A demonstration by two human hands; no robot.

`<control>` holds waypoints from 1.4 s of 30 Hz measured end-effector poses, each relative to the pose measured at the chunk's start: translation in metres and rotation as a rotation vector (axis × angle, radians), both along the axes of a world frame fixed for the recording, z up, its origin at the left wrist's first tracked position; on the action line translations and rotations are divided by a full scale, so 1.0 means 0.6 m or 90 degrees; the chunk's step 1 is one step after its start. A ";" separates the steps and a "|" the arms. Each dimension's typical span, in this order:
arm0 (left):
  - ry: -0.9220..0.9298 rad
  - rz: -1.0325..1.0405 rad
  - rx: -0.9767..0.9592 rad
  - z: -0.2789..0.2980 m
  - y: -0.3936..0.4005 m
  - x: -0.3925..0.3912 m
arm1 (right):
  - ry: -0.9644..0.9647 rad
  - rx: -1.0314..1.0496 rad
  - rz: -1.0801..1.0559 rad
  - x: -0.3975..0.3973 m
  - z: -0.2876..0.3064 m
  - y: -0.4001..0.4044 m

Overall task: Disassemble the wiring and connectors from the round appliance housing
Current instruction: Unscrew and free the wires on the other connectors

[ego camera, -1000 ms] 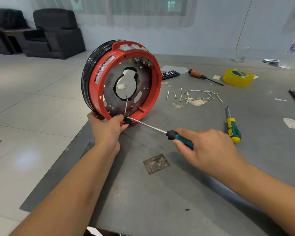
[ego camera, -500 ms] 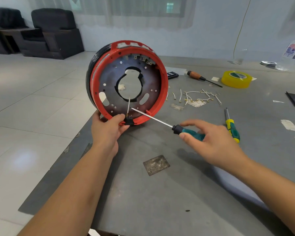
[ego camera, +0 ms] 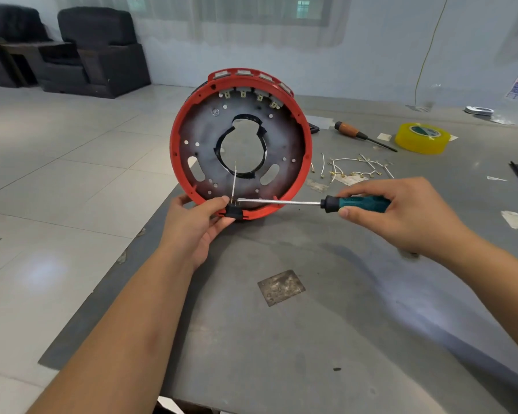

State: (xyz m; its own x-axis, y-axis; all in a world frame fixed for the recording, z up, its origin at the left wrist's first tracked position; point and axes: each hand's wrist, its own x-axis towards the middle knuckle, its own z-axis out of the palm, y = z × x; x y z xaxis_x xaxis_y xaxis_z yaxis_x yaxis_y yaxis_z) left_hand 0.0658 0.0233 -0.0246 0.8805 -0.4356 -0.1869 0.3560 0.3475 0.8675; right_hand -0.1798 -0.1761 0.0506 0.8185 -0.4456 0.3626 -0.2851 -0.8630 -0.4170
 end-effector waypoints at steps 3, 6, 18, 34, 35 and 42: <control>0.003 -0.009 0.002 -0.003 0.000 0.005 | 0.023 -0.025 0.007 0.009 0.014 -0.008; 0.000 -0.020 0.006 -0.004 0.000 0.007 | 0.043 -0.045 0.028 0.015 0.034 -0.019; -0.013 -0.022 0.040 -0.001 -0.003 0.003 | 0.066 -0.036 0.073 0.027 0.049 -0.034; -0.046 -0.037 0.070 0.001 -0.006 -0.009 | 0.123 -0.120 0.088 0.055 0.072 -0.011; -0.042 -0.039 0.061 0.001 -0.005 -0.007 | 0.122 -0.121 0.077 0.054 0.075 -0.015; -0.012 -0.056 0.034 0.002 0.000 -0.002 | 0.104 -0.094 0.065 0.040 0.093 -0.031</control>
